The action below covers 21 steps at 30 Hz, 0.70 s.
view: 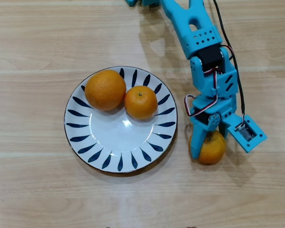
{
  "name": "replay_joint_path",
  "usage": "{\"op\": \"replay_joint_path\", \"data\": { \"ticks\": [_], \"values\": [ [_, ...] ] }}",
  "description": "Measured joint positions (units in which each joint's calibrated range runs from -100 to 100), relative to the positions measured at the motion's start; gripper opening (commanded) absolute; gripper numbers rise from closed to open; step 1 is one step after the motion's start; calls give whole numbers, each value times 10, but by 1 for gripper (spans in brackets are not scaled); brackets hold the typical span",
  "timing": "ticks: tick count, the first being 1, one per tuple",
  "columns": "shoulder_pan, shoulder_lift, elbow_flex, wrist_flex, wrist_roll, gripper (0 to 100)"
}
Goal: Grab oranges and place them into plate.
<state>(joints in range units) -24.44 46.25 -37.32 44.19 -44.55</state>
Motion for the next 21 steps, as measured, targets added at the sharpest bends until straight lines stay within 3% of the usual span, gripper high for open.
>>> {"op": "replay_joint_path", "data": {
  "ticks": [6,12,21],
  "values": [
    [4,-78,-11,140,10,31],
    [34,-157,-11,159,46,31],
    [159,-243,55,160,154,31]
  ]
}}
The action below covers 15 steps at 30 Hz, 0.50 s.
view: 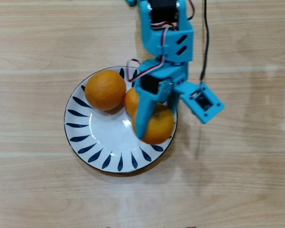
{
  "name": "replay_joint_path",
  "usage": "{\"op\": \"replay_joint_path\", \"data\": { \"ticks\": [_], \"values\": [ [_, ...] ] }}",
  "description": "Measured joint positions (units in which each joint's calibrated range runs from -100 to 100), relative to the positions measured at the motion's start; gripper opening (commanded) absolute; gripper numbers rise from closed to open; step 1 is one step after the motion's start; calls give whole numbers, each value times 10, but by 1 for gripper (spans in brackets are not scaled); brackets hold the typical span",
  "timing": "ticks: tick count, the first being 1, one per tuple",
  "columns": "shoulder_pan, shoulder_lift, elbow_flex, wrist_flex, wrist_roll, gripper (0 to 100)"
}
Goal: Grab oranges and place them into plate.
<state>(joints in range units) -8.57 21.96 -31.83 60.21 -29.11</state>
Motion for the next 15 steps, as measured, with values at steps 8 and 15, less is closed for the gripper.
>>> {"op": "replay_joint_path", "data": {
  "ticks": [8,15],
  "values": [
    [68,1,24,-61,33,31],
    [80,37,27,-80,27,37]
  ]
}}
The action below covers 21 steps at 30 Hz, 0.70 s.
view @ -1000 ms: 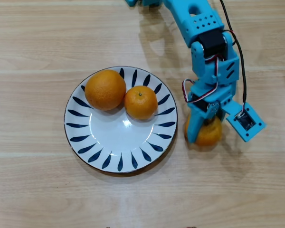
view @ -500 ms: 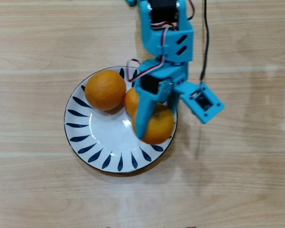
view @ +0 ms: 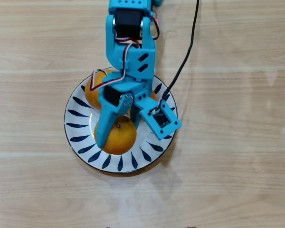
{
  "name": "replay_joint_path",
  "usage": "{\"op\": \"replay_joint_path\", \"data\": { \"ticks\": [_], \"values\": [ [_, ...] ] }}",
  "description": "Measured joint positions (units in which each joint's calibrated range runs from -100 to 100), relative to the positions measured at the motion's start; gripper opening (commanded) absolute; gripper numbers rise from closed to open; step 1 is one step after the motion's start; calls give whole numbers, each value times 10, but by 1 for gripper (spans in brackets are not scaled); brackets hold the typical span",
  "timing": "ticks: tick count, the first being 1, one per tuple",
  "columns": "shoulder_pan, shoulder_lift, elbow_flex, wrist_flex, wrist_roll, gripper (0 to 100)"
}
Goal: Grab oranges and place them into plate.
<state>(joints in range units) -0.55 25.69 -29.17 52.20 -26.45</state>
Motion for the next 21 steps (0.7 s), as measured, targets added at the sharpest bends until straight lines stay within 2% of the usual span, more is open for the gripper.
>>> {"op": "replay_joint_path", "data": {
  "ticks": [5,15,19,20,21],
  "values": [
    [-6,19,-1,-1,-41,39],
    [-12,19,-1,-4,-49,36],
    [-33,14,4,28,-51,12],
    [-40,2,13,41,-50,0],
    [-46,-32,39,53,-41,2]
  ]
}}
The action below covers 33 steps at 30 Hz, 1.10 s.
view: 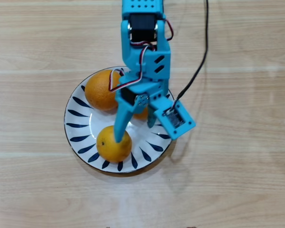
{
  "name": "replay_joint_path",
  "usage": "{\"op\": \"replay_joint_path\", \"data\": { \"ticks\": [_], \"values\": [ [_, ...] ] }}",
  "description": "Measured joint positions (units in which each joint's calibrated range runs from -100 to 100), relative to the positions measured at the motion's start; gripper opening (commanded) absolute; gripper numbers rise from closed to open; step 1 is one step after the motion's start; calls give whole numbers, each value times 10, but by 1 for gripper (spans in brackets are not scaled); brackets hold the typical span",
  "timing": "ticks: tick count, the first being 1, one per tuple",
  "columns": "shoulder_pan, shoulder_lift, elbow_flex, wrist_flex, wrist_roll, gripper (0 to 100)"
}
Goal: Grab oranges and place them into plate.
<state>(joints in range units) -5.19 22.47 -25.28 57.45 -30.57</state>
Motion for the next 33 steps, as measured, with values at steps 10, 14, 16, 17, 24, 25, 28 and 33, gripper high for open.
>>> {"op": "replay_joint_path", "data": {
  "ticks": [10,14,16,17,24,25,28,33],
  "values": [
    [-48,-273,277,1,143,2],
    [-67,-427,484,-56,191,2],
    [-67,-472,558,-87,203,2],
    [-62,-505,613,-119,216,2],
    [-62,-786,974,-261,244,2],
    [-62,-819,1007,-263,244,2],
    [-68,-911,1085,-259,244,2],
    [-65,-1060,1183,-192,243,2]
  ]
}}
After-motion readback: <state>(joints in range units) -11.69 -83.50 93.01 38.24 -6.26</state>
